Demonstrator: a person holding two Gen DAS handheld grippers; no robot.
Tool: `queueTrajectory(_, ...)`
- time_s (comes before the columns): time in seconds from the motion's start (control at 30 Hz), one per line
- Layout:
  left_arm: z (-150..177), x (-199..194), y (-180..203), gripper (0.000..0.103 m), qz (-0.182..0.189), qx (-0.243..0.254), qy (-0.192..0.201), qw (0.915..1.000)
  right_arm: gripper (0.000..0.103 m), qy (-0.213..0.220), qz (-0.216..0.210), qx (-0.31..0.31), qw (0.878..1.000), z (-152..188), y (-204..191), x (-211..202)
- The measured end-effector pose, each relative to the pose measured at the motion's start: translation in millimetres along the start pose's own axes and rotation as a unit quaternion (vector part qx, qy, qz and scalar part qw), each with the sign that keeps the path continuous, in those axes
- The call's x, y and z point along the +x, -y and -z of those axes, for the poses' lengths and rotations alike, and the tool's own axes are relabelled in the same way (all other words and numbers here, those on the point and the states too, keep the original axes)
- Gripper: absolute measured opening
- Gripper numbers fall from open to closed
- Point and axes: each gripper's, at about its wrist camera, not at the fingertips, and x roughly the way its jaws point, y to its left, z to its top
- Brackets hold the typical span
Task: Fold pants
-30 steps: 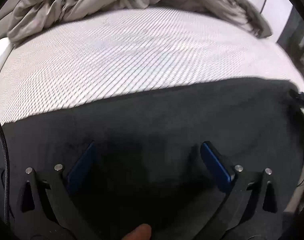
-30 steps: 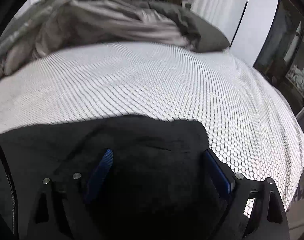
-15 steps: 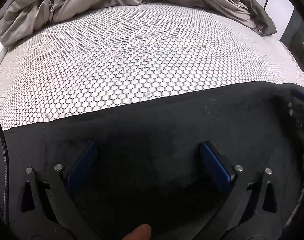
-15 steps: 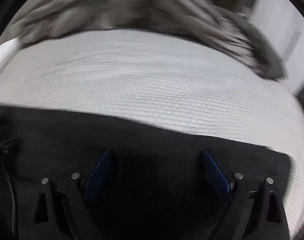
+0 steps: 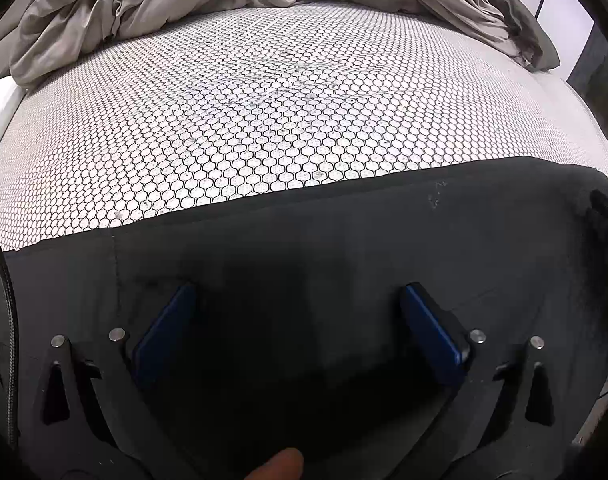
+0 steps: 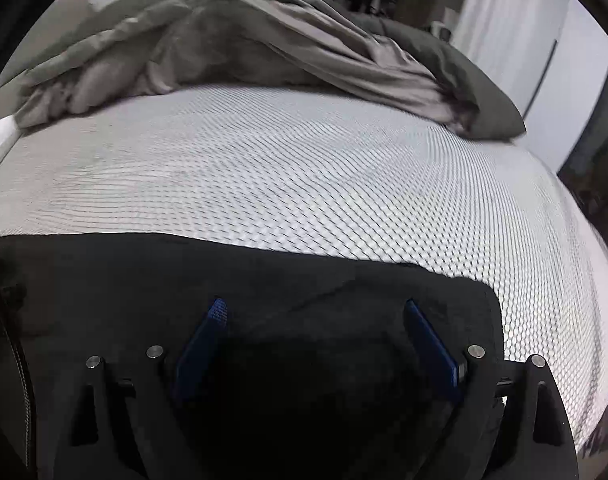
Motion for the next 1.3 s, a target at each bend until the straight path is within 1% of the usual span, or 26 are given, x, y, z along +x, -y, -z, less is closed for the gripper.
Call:
queueTrajectory(0.03,-1,2,0,0.102,0.0,0.0,0.0,1.0,0.091,0.004,-0.006,-0.003,1.0,-3,-1,-4)
queueTrajectory(0.07,-1,2,0,0.102,-0.001,0.001,0.0,1.0,0.091,0.008,-0.022,-0.003,1.0,-5,-4,-9)
queueTrajectory(0.17,-2,3,-2,0.102,0.001,0.002,0.0,1.0,0.091,0.012,-0.056,-0.018,0.998,-8,-24,-13)
queueTrajectory(0.27,-1,2,-3,0.102,0.002,0.004,0.0,1.0,0.091,0.007,-0.063,-0.039,0.997,-4,-42,-13)
queueTrajectory(0.33,-1,3,-3,0.102,0.002,0.009,0.0,1.0,0.091,-0.003,-0.072,-0.05,0.996,1,-50,-8)
queueTrajectory(0.37,1,3,-3,0.102,0.001,0.014,0.0,0.9999,0.091,-0.015,-0.072,-0.065,0.995,4,-54,-2)
queueTrajectory(0.4,1,4,-4,0.102,0.001,0.018,0.0,0.9998,0.091,-0.027,-0.063,-0.085,0.994,11,-58,1)
queueTrajectory(0.43,2,5,-5,0.102,0.001,0.021,-0.001,0.9998,0.091,-0.037,-0.044,-0.104,0.993,16,-58,6)
queueTrajectory(0.5,4,5,-11,0.102,0.006,0.02,0.0,0.9998,0.092,-0.053,-0.012,-0.116,0.992,25,-43,14)
queueTrajectory(0.6,5,7,-18,0.102,0.011,0.017,0.0,0.9998,0.092,-0.06,0.038,-0.065,0.995,35,7,15)
queueTrajectory(0.67,5,7,-18,0.102,0.012,0.02,0.0,0.9997,0.093,-0.064,0.106,-0.029,0.992,46,42,13)
queueTrajectory(0.7,5,7,-17,0.102,0.007,0.024,0.0,0.9997,0.093,-0.063,0.105,-0.015,0.992,49,51,12)
queueTrajectory(0.77,4,5,-14,0.102,0.0,0.023,0.002,0.9997,0.093,-0.062,0.069,0.021,0.996,56,63,8)
queueTrajectory(0.8,3,1,-12,0.102,-0.002,0.019,0.004,0.9998,0.092,-0.054,0.062,0.025,0.996,56,63,2)
queueTrajectory(0.87,0,-6,-6,0.102,0.009,0.015,0.013,0.9998,0.092,-0.032,0.059,0.023,0.997,51,58,-11)
queueTrajectory(0.9,-2,-9,2,0.102,0.02,0.02,0.02,0.9994,0.092,-0.018,0.05,0.027,0.998,47,55,-16)
queueTrajectory(0.97,-5,-9,18,0.102,0.034,0.036,0.025,0.9985,0.091,0.009,0.028,0.055,0.998,32,44,-24)
queueTrajectory(1.0,-6,-7,27,0.102,0.037,0.043,0.025,0.9981,0.088,0.017,0.014,0.07,0.997,24,37,-25)
queueTrajectory(1.07,-6,1,44,0.102,0.043,0.058,0.017,0.9972,0.086,0.022,-0.03,0.08,0.996,7,12,-16)
queueTrajectory(1.13,-6,11,54,0.102,0.039,0.07,0.007,0.9968,0.086,0.011,-0.055,0.055,0.997,-5,-20,1)
queueTrajectory(1.17,-6,14,57,0.103,0.035,0.073,0.007,0.9967,0.085,-0.001,-0.062,0.032,0.998,-9,-36,11)
queueTrajectory(1.2,-6,13,56,0.103,0.039,0.073,0.007,0.9965,0.084,-0.016,-0.066,-0.002,0.998,-10,-53,22)
queueTrajectory(1.23,-6,13,53,0.103,0.043,0.073,0.008,0.9964,0.084,-0.027,-0.056,-0.031,0.998,-9,-62,28)
queueTrajectory(1.27,-5,13,48,0.103,0.042,0.073,0.007,0.9964,0.084,-0.031,-0.035,-0.056,0.997,-5,-66,33)
queueTrajectory(1.3,-4,13,44,0.103,0.039,0.072,0.007,0.9966,0.084,-0.029,-0.026,-0.059,0.997,-1,-62,35)
